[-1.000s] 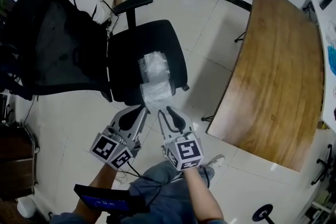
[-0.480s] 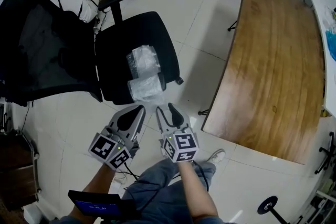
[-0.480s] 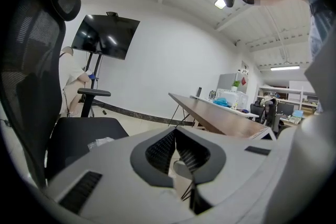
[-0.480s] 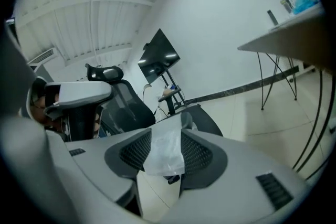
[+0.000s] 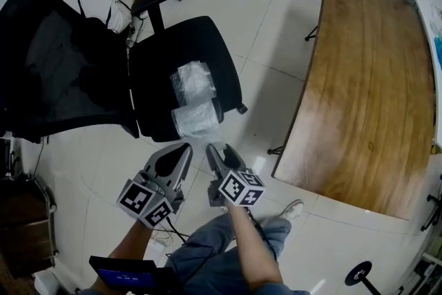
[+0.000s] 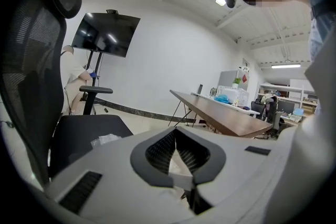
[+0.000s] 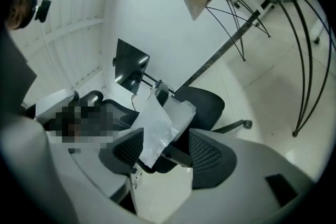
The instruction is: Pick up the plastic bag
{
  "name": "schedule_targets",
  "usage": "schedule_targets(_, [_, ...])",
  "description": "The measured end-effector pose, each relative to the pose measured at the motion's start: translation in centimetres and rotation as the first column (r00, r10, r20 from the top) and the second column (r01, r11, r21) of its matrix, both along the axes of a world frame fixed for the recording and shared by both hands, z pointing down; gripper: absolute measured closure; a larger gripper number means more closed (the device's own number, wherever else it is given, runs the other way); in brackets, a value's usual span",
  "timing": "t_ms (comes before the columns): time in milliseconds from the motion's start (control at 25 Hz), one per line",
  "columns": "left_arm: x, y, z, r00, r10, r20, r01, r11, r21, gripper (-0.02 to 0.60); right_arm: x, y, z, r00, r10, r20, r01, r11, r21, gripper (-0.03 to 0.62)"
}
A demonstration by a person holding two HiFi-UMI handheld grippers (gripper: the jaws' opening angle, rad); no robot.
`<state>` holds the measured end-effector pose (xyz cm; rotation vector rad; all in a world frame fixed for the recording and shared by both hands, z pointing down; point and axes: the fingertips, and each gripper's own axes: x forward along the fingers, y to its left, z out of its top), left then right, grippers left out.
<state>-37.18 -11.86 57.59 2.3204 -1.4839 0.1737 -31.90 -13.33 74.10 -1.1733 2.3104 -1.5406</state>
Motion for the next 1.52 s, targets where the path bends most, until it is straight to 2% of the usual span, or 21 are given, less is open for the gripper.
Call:
schedule_targets(120, [-1.0,0.2,0.1,1.0,-0.016,0.006,0.016,1.0,-0.005,0.577,-1.4,-0.1,-0.2,0.995,0.029,0.093,-0.026,0.999,-0.034,0.313])
schedule_targets(280, [-2.1,0.5,0.3,0.999,-0.035,0.007,0.035,0.999,-0.009,0.577,-3.4,-0.4,-0.6,0.985,0.026,0.172,-0.017,0.999,-0.051,0.318])
schedule_targets(320, [-2.2,0.5,0.4,0.999,-0.037,0.005,0.037,0.999,-0.01,0.577,-3.7,-0.3,-0.7,0.982,0.025,0.187,-0.016,0.999,-0.052,0.362])
schedule_targets(360, [-2.4,0.5,0.5,0.999,-0.039,0.003,0.039,0.999,-0.01,0.577,-3.8,-0.3,-0.8,0.981,0.026,0.192,-0.017,0.999,-0.049,0.371])
schedule_targets(400, [-2.5,0.5,0.4,0.999,-0.042,0.0,0.042,0.999,-0.01,0.577,-3.8,-0.4,-0.9,0.982,0.029,0.187,-0.022,0.999,-0.041,0.421])
schedule_targets(480, [-2.6,0.4,0.3,0.999,-0.046,-0.006,0.046,0.999,-0.005,0.577,-3.6,-0.4,-1.3,0.986,0.034,0.166,-0.031,0.999,-0.016,0.582])
schedule_targets(520, [-2.6,0.4,0.2,0.999,-0.048,-0.008,0.048,0.999,-0.003,0.577,-3.6,-0.3,-1.6,0.986,0.031,0.162,-0.031,1.0,-0.005,0.592])
schedule_targets(880, [-2.2,0.2,-0.3,0.998,-0.05,-0.028,0.051,0.999,0.005,0.577,-4.3,-0.5,-4.4,0.99,-0.048,0.132,0.037,0.996,0.087,0.593])
schedule_targets(1120, [-1.7,-0.2,-1.6,0.998,-0.055,-0.044,0.056,0.998,0.026,0.577,-5.0,-1.1,-8.2,0.987,-0.114,0.117,0.094,0.982,0.166,0.593])
schedule_targets(1320, [-1.2,-0.7,-4.0,0.996,-0.068,-0.054,0.071,0.996,0.063,0.578,-5.2,-1.7,-11.9,0.975,-0.217,0.048,0.199,0.949,0.246,0.593])
schedule_targets(1520, [-0.4,-0.9,-7.0,0.995,-0.083,-0.064,0.089,0.991,0.1,0.578,-4.5,-2.5,-15.6,0.958,-0.285,-0.007,0.275,0.917,0.288,0.593])
